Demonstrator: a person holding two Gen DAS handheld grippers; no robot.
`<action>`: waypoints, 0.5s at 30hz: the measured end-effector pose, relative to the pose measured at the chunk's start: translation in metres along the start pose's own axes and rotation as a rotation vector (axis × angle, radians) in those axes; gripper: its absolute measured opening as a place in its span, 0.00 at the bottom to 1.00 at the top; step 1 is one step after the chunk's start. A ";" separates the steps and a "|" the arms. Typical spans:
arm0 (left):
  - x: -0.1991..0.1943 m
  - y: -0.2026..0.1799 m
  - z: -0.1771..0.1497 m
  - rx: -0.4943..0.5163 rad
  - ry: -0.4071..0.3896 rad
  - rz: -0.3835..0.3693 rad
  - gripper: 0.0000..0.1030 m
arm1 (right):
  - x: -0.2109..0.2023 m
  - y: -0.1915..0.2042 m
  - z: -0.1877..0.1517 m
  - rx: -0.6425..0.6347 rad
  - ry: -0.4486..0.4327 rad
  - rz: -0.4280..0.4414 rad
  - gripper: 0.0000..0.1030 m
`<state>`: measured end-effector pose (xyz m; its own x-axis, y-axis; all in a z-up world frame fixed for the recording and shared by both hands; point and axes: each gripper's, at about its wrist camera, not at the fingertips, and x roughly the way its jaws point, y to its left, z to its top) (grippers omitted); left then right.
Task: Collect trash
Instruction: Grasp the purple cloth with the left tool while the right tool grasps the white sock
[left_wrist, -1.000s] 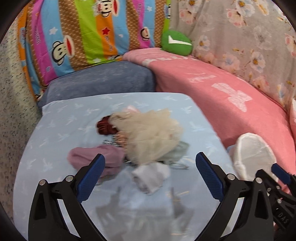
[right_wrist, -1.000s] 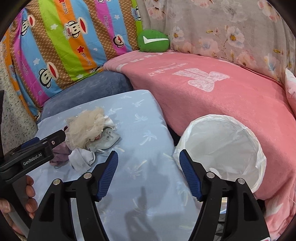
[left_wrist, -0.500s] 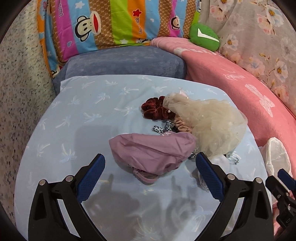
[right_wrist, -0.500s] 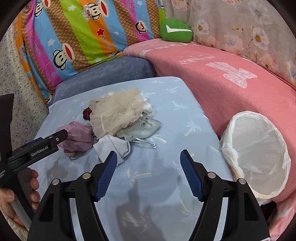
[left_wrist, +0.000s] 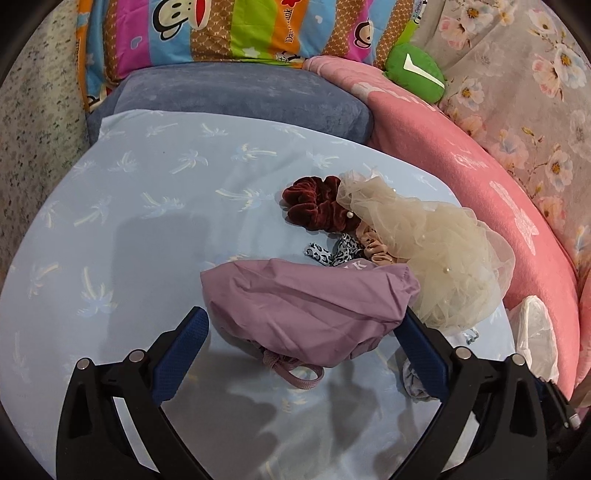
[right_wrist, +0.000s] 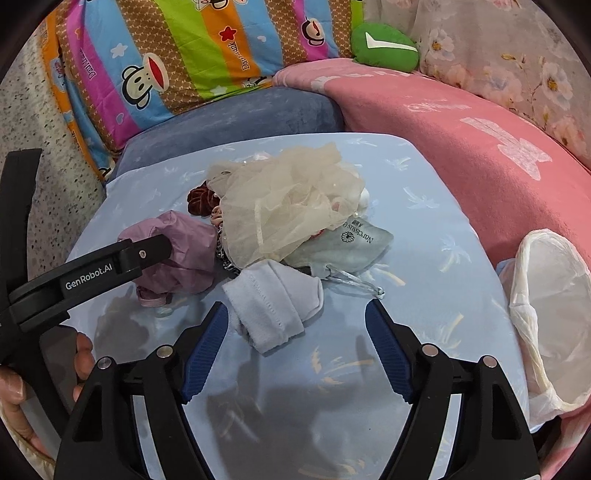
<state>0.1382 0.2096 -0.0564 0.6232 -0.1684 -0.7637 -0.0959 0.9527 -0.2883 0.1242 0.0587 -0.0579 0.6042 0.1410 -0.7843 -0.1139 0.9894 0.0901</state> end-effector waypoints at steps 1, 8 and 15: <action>0.001 0.000 0.000 -0.002 0.002 -0.007 0.92 | 0.003 0.001 0.000 0.000 0.005 0.001 0.72; 0.005 0.002 -0.001 0.001 0.024 -0.074 0.69 | 0.024 0.007 0.001 0.013 0.035 0.018 0.72; 0.006 -0.004 -0.005 0.045 0.042 -0.108 0.21 | 0.041 0.009 -0.006 0.034 0.081 0.063 0.45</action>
<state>0.1388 0.2033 -0.0629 0.5948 -0.2803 -0.7534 0.0057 0.9387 -0.3447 0.1431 0.0736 -0.0926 0.5307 0.2011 -0.8233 -0.1220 0.9794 0.1606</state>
